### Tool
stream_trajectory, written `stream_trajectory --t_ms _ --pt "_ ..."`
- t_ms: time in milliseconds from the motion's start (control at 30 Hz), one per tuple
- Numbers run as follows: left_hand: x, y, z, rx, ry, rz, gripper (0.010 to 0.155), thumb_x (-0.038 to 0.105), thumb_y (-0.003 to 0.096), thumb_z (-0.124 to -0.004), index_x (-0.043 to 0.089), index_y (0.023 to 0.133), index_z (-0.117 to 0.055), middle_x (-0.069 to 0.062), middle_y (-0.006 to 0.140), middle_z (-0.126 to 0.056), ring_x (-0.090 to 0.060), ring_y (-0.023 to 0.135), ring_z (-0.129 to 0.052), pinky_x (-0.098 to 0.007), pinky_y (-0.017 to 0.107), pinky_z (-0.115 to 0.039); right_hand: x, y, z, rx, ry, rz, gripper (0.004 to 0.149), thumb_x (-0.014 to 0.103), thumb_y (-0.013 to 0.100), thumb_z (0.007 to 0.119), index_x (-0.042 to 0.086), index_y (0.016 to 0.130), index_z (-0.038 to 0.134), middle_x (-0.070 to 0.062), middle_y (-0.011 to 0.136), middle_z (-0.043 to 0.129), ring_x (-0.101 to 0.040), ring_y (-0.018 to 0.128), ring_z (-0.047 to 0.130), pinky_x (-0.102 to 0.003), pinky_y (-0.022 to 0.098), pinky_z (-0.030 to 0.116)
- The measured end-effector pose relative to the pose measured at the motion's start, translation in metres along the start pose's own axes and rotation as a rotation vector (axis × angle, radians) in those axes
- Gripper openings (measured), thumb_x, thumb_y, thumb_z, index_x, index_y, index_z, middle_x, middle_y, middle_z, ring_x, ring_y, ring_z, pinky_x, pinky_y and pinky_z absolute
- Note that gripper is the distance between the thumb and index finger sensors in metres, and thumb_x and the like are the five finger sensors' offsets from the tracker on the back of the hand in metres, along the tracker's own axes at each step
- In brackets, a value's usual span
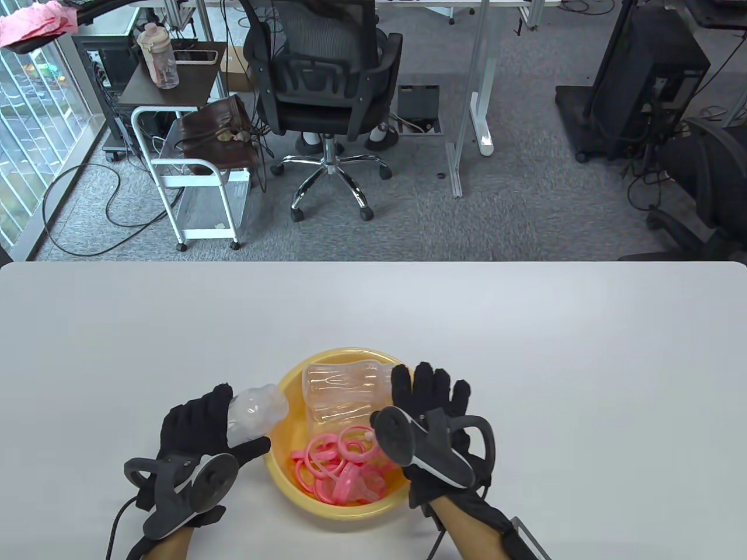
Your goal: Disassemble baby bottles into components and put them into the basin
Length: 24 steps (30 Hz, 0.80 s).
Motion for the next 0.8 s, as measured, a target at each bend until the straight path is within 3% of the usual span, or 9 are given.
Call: stream_trajectory --t_ms 100,333,367,633,800 --pt "0.0 0.0 -0.002 -0.014 -0.001 0.007 0.1 0.077 0.0308 -0.064 0.012 0.105 -0.058 -0.012 0.093 -0.085 -0.031 0.081 -0.097 -0.056 0.067 -0.075 -0.037 -0.007 0.009 0.018 0.133 -0.025 0.077 0.052 0.058 0.065 0.015 0.118 0.035 -0.032 0.119 0.023 -0.064 0.108 0.027 -0.083 0.067 0.014" --pt "0.002 -0.001 -0.001 -0.016 -0.011 0.004 0.102 0.075 0.0324 -0.065 0.009 0.109 -0.051 -0.013 0.094 -0.085 -0.033 0.081 -0.098 -0.057 0.067 -0.075 -0.07 -0.018 0.047 0.023 0.347 -0.065 0.078 0.051 0.056 0.068 0.018 0.118 0.035 -0.03 0.12 0.02 -0.064 0.108 0.021 -0.08 0.065 0.005" --pt "0.004 -0.001 -0.001 -0.034 -0.01 0.006 0.102 0.074 0.0331 -0.065 0.009 0.109 -0.048 -0.013 0.095 -0.084 -0.033 0.082 -0.097 -0.057 0.067 -0.074 -0.071 -0.019 0.047 0.079 0.306 -0.056 0.078 0.052 0.056 0.067 0.019 0.118 0.032 -0.029 0.12 0.017 -0.063 0.108 0.018 -0.08 0.065 0.003" --pt "0.027 0.0 0.003 -0.04 0.087 -0.083 0.097 0.073 0.0353 -0.065 0.011 0.109 -0.051 -0.011 0.1 -0.079 -0.03 0.086 -0.094 -0.055 0.069 -0.073 -0.071 -0.023 0.034 -0.021 0.299 -0.053 0.075 0.05 0.057 0.066 0.018 0.118 0.036 -0.029 0.12 0.02 -0.061 0.109 0.021 -0.079 0.067 0.005" --pt "0.05 0.007 0.015 -0.027 0.156 -0.112 0.096 0.073 0.0352 -0.065 0.016 0.111 -0.051 -0.014 0.112 -0.063 -0.036 0.104 -0.074 -0.06 0.077 -0.059 -0.08 -0.022 0.031 -0.044 0.324 -0.031 0.073 0.049 0.057 0.066 0.018 0.117 0.039 -0.029 0.12 0.021 -0.061 0.109 0.022 -0.079 0.067 0.006"
Point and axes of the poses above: the tracker on the back of each hand, its own x axis roughly to the thumb side, its own y axis roughly from the wrist to the fingertips, z = x × y, the point moved 4 cm from there along y, roughly from the wrist to the fingertips
